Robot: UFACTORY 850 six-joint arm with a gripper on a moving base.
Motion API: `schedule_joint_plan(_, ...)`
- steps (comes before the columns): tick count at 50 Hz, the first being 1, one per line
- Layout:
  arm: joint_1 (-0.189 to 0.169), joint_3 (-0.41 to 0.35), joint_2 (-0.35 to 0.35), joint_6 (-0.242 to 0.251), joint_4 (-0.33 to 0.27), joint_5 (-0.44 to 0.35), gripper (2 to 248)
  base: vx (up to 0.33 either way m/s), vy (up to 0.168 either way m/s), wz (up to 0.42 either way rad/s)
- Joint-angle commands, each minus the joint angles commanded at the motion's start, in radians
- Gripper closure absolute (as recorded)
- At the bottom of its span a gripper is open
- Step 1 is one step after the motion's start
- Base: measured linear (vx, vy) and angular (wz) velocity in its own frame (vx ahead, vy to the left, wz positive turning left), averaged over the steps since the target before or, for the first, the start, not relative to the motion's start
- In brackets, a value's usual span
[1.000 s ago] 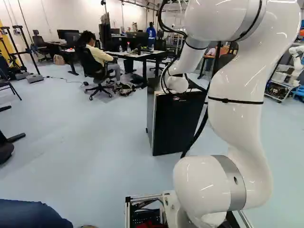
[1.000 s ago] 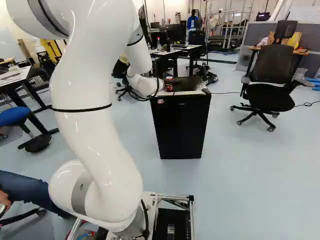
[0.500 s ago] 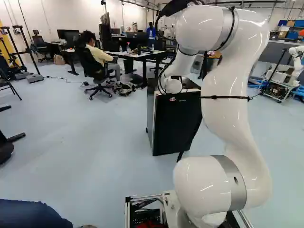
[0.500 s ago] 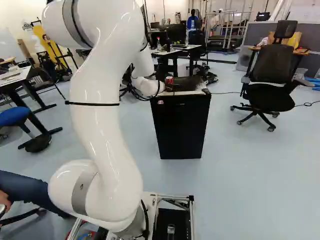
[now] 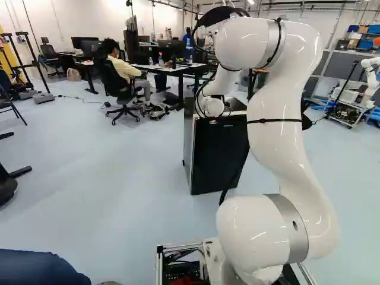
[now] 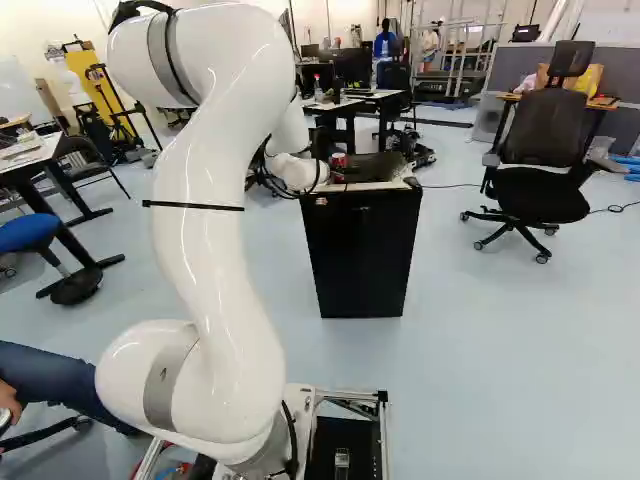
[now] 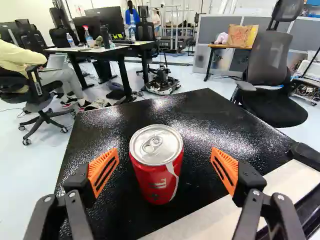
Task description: Grab a drink from the fridge
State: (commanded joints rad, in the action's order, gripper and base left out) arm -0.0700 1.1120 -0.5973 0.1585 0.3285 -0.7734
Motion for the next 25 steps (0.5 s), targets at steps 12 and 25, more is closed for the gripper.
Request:
schedule_joint_plan(12,0.0,0.0,0.0,0.0,0.0,0.0,59,0.0,0.0,0.0)
schedule_joint_plan(25,0.0,-0.001,0.003,0.0,0.0,0.0,151,0.0,0.0,0.0)
